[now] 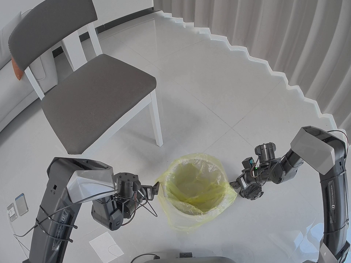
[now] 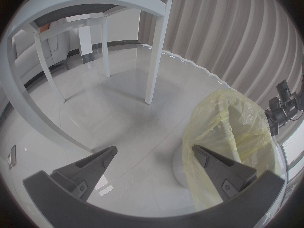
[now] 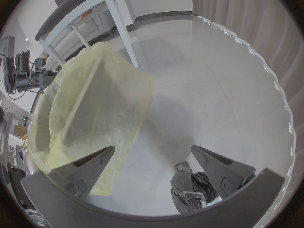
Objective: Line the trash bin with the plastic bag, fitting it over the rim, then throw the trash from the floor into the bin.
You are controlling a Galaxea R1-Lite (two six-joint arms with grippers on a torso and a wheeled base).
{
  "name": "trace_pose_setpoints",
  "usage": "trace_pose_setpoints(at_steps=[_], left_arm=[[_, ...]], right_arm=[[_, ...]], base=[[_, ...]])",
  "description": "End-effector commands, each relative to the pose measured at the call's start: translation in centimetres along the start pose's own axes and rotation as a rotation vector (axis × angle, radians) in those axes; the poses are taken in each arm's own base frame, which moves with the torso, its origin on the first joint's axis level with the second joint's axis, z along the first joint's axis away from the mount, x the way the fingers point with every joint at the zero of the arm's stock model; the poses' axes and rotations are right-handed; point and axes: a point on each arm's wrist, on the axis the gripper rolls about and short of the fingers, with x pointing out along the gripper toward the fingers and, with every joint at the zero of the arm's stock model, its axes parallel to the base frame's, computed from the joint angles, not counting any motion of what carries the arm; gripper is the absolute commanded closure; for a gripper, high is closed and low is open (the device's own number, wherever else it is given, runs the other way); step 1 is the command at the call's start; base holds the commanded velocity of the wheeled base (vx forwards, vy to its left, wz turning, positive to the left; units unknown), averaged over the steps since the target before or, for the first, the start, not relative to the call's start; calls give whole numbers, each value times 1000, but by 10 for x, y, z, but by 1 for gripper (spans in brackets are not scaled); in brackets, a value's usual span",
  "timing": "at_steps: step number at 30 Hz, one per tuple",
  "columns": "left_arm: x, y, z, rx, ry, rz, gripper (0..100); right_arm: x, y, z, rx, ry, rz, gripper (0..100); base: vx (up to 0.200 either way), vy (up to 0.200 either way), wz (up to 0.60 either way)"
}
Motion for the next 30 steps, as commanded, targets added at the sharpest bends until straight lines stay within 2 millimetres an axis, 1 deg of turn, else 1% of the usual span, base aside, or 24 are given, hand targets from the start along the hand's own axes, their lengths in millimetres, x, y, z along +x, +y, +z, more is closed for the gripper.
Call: trace_pose_setpoints(at_steps=[1,2,3,6,10,14,18,20,21,23,24,25,27,28,29,30], left_arm=[[-1,0,1,-2,-9,6,0],[-1,-1,1,-1,-9,4,0],[-2,0,3,-4,-14,8,0],[-4,3,5,-15,-16,11,0],[-6,3,6,-41,-29,0,0],[-9,4,3,-43,-20,2,0],[-13,6,5,-50,-41,1,0],[-15,7,2,-47,-26,0,0],[-15,7,2,-47,-26,0,0],[-12,5,-3,-43,-13,-10,0],[-12,5,-3,-43,-14,-11,0],[-12,3,-1,-48,-24,-17,0],[-15,1,3,-73,-34,-25,0],[-19,0,10,-111,-46,-47,0],[-20,-1,12,-121,-46,-56,0],[-26,-1,18,-137,-49,-74,0]], right_arm=[[3,-4,-3,6,3,1,0],[3,-5,-3,7,4,0,0],[-7,-13,-7,27,5,-17,0],[-36,-27,-2,53,-16,-54,0],[-67,-44,-4,91,-28,-106,0],[-79,-60,-14,131,-20,-142,0],[-79,-70,-26,162,-1,-157,0],[-73,-69,-33,173,20,-142,0],[-73,-69,-33,173,20,-142,0],[-64,-68,-40,186,31,-105,0],[-64,-68,-40,187,32,-103,0],[-57,-69,-45,190,41,-96,0],[-53,-68,-47,192,48,-89,0],[-48,-67,-52,196,60,-82,0],[-46,-67,-52,195,61,-80,0],[-43,-67,-54,197,66,-77,0]], base=[[0,0,0],[0,0,0],[0,0,0],[0,0,0],[0,0,0],[0,0,0],[0,0,0],[0,0,0],[0,0,0],[0,0,0],[0,0,0],[0,0,0],[0,0,0],[0,0,0],[0,0,0],[0,0,0]])
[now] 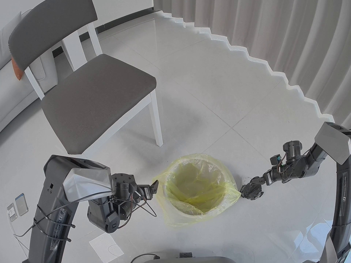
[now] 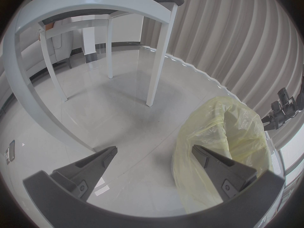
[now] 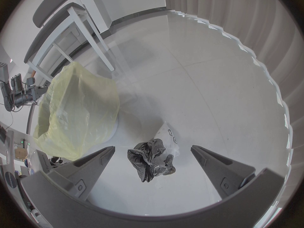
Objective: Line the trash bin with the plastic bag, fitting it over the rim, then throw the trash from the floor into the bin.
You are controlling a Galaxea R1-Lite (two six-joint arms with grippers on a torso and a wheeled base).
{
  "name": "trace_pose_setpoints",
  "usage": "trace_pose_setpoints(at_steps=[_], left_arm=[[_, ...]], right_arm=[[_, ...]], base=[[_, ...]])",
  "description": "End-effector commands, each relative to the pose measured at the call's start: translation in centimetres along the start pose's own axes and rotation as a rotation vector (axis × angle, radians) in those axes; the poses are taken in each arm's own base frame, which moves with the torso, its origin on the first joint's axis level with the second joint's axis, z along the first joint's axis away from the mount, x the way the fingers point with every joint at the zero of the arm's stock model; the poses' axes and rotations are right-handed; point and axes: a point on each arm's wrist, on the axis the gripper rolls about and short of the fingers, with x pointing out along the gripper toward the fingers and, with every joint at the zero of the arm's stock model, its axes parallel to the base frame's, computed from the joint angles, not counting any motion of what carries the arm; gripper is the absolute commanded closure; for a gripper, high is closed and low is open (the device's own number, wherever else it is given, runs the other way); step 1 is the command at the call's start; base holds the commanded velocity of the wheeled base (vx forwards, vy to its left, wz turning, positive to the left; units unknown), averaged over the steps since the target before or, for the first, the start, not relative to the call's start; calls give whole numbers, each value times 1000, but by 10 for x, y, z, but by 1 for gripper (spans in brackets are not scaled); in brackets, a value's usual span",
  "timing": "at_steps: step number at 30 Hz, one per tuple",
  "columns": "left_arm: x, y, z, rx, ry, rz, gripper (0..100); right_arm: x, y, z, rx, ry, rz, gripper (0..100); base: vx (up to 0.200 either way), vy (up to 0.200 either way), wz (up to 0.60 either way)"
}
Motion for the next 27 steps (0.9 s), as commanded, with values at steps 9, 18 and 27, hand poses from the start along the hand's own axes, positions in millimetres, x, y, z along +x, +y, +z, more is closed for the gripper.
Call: trace_pose_setpoints(at_steps=[9,18,27], left_arm=[[-27,-1,26,-59,-53,-44,0],[-31,10,14,-64,-50,-26,0],[-32,8,14,-58,-60,-31,0]], right_arm=[[23,-4,-1,50,168,71,0],[33,-6,15,25,195,91,0],[38,-5,22,7,273,133,100]], base=[[0,0,0],[0,0,0],[0,0,0]])
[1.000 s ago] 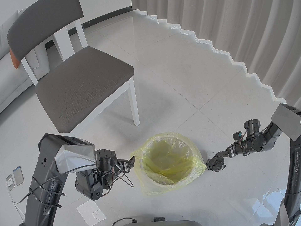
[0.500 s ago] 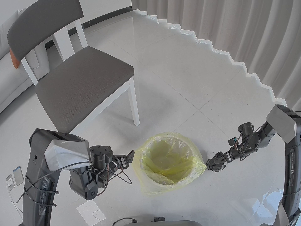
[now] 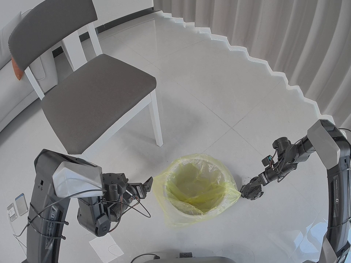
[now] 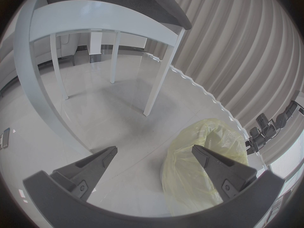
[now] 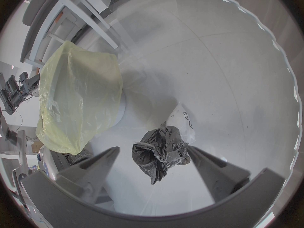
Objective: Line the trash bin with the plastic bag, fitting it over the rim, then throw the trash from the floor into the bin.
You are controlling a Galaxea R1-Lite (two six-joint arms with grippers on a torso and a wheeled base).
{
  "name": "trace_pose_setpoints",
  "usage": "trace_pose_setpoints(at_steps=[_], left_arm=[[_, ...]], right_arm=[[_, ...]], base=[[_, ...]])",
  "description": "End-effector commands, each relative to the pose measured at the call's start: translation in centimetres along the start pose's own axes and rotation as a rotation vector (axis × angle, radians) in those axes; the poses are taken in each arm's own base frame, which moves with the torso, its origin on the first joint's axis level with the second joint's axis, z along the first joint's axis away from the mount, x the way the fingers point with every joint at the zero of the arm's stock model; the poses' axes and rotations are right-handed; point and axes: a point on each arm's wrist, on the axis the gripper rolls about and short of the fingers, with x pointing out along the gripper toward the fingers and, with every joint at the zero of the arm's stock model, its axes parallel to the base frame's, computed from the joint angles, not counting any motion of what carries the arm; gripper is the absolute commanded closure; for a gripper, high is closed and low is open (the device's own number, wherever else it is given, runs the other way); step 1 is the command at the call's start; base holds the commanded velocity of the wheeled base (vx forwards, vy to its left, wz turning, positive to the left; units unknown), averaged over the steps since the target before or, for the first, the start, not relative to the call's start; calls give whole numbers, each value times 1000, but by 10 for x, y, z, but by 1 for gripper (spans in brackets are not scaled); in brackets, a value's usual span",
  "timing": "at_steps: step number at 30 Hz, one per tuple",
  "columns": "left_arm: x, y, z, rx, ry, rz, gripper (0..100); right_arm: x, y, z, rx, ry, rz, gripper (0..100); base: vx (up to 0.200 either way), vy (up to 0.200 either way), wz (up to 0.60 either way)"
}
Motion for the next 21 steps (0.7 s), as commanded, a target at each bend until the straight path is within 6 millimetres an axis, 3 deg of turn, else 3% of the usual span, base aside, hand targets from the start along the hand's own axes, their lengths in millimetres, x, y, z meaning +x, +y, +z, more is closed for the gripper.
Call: trace_pose_setpoints(at_steps=[1,10,13,14,21], left_arm=[[-1,0,0,2,0,0,0],[-6,0,-1,0,5,0,0],[-7,-3,-2,-1,9,-6,0],[-7,-3,-2,-1,9,-6,0],[-9,-14,6,-35,-19,-35,0]], right_arm=[[5,1,5,-14,1,3,100],[-3,4,4,-29,4,5,100],[-30,13,11,-45,-24,-5,100],[-30,13,11,-45,-24,-5,100],[-100,41,24,-104,-112,-39,100]], base=[[0,0,0],[0,0,0],[0,0,0],[0,0,0],[0,0,0]])
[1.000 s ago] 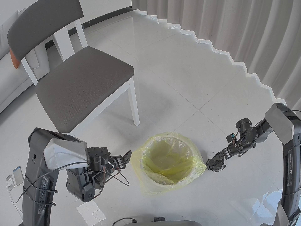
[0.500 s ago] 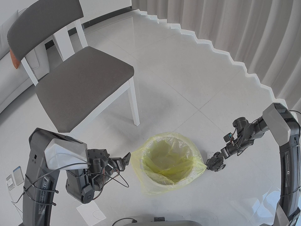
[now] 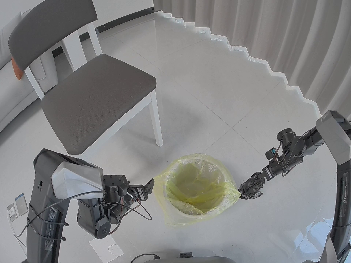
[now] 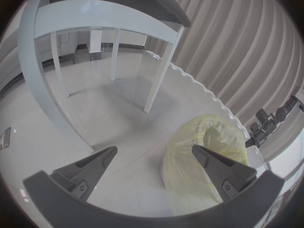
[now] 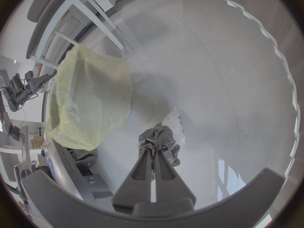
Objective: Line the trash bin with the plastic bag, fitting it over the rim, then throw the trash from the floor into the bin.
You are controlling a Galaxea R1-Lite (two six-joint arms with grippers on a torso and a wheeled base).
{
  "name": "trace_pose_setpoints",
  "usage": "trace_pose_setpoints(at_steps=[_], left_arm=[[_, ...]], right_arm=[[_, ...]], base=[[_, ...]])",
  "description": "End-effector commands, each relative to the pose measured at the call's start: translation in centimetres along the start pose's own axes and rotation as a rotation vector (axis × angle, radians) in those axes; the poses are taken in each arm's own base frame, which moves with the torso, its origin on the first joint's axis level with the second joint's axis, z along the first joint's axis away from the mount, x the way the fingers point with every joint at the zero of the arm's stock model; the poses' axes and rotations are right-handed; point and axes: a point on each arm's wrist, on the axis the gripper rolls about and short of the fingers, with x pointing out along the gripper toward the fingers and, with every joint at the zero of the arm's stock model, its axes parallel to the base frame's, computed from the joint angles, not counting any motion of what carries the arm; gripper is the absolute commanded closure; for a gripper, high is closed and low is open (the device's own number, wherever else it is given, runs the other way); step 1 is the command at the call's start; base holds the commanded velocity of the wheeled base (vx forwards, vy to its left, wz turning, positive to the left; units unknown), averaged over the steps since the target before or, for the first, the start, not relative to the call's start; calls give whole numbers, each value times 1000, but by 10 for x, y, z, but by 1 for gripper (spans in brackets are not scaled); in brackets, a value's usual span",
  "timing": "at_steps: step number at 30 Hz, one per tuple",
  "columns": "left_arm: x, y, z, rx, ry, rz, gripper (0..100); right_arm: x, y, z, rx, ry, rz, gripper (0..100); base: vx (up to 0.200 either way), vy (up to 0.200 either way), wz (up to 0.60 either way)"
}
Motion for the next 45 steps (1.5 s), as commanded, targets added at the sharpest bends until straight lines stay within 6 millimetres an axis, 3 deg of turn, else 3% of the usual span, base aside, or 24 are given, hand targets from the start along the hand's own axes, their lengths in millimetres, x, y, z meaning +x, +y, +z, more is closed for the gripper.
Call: trace_pose_setpoints(at_steps=[1,4,8,13,14,19,24,29,31,32,34,37,45], left_arm=[[-3,-9,9,-12,-40,-27,0],[-4,-9,10,-12,-41,-24,0],[-4,-10,14,-15,-59,-21,0],[-6,-10,14,-11,-69,8,0],[-6,-10,14,-11,-69,8,0],[-5,-10,12,-5,-63,14,0],[-8,-8,8,-6,-51,40,0],[-13,-9,11,-2,-51,37,0],[-14,-9,12,-3,-54,37,0],[-14,-9,12,-3,-54,37,0],[-19,-14,20,-6,-73,22,0],[-23,-17,31,-11,-101,7,0],[-27,-21,40,-13,-131,-9,0]], right_arm=[[-68,22,18,-55,-103,-44,100],[-94,30,23,-74,-142,-62,100],[-148,63,37,-149,-199,-69,100],[-193,102,48,-246,-289,-67,100],[-194,104,49,-249,-292,-66,100],[-204,166,58,-369,-342,29,100],[-208,191,58,-422,-361,75,100],[-185,215,57,-415,-315,155,100],[-167,218,58,-398,-298,179,100],[-167,218,58,-398,-298,179,100],[-139,224,60,-399,-300,206,100],[-114,225,62,-398,-292,224,100],[-71,232,67,-379,-257,267,100]], base=[[0,0,0],[0,0,0],[0,0,0],[0,0,0],[0,0,0],[0,0,0],[0,0,0],[0,0,0],[0,0,0],[0,0,0],[0,0,0],[0,0,0],[0,0,0]])
